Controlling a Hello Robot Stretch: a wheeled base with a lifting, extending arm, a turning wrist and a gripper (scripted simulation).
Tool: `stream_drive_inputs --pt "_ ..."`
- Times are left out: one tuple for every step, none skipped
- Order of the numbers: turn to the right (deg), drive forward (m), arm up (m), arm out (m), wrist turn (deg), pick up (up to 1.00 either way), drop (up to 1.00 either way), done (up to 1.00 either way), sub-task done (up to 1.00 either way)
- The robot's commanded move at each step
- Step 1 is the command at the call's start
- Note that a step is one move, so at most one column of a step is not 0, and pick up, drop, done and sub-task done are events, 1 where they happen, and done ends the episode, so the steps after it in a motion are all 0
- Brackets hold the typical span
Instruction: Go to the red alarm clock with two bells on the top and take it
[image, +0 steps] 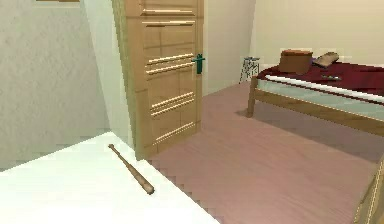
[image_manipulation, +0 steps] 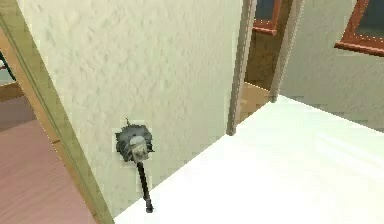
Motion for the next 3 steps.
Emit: stream_drive_inputs --pt "18.0 0.0 0.0 0.0 0.0 0.0 0.0 0.0 0.0" --pt "0.0 1.0 0.0 0.0 0.0 0.0 0.0 0.0 0.0" --pt "3.0 0.0 0.0 0.0 0.0 0.0 0.0 0.0 0.0"
